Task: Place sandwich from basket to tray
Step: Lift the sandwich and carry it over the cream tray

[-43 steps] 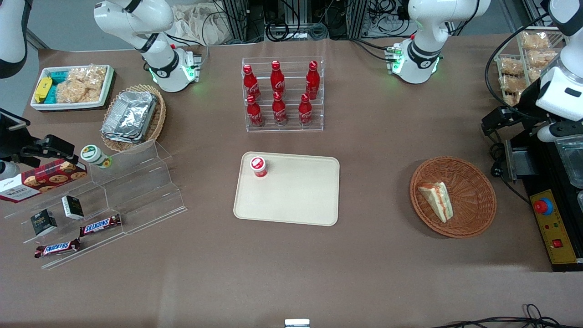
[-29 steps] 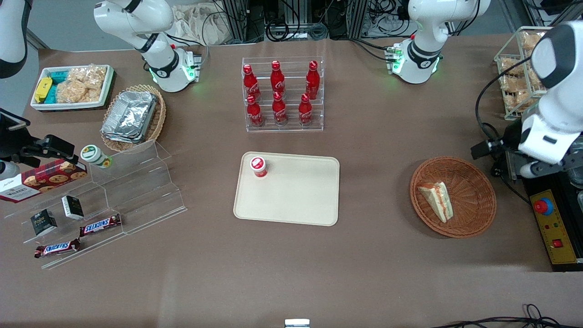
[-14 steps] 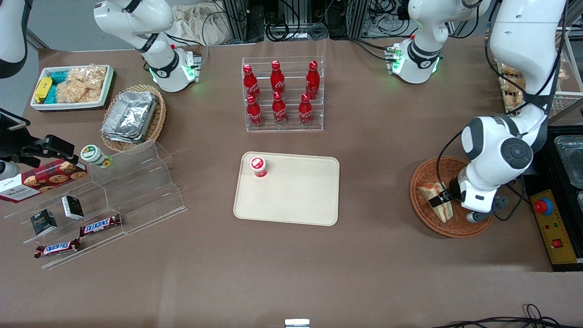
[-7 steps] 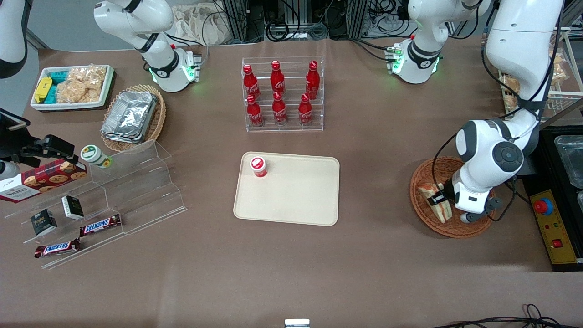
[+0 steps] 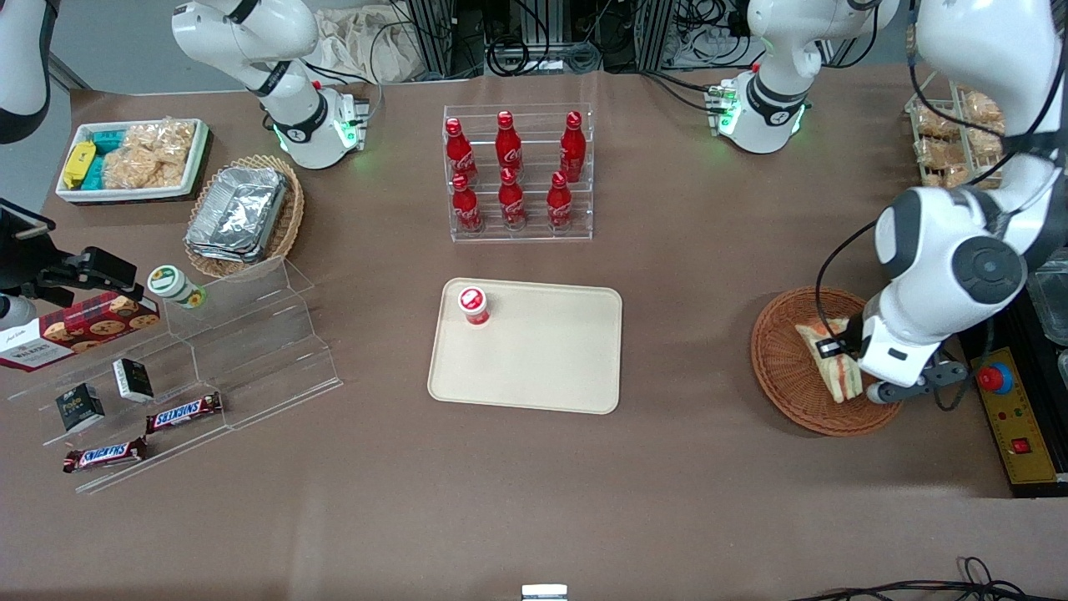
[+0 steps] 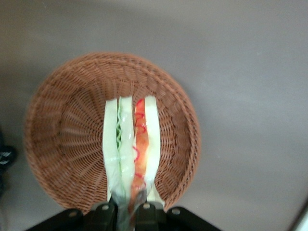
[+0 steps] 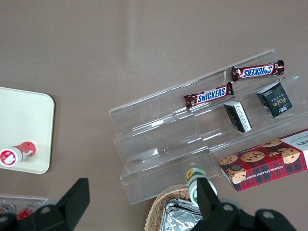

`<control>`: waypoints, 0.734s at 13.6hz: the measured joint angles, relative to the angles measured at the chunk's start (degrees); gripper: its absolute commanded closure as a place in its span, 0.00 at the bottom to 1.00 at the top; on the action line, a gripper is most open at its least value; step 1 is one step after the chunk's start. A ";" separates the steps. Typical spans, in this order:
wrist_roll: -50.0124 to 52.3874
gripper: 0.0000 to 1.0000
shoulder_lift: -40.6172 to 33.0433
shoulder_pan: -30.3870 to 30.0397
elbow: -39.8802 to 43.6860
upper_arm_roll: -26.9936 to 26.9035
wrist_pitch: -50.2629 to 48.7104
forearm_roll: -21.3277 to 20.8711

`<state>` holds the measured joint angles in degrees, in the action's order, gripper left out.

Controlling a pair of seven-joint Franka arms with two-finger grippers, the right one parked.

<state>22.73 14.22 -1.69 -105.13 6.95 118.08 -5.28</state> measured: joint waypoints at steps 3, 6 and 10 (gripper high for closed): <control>-0.19 0.96 -2.45 0.06 9.08 3.68 -14.23 -0.01; 0.56 0.96 -3.14 0.10 18.19 9.08 -26.05 -0.03; 8.67 0.96 -3.42 0.25 23.00 18.10 -30.68 -0.05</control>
<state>31.41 10.79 -1.44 -82.13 25.06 87.39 -5.34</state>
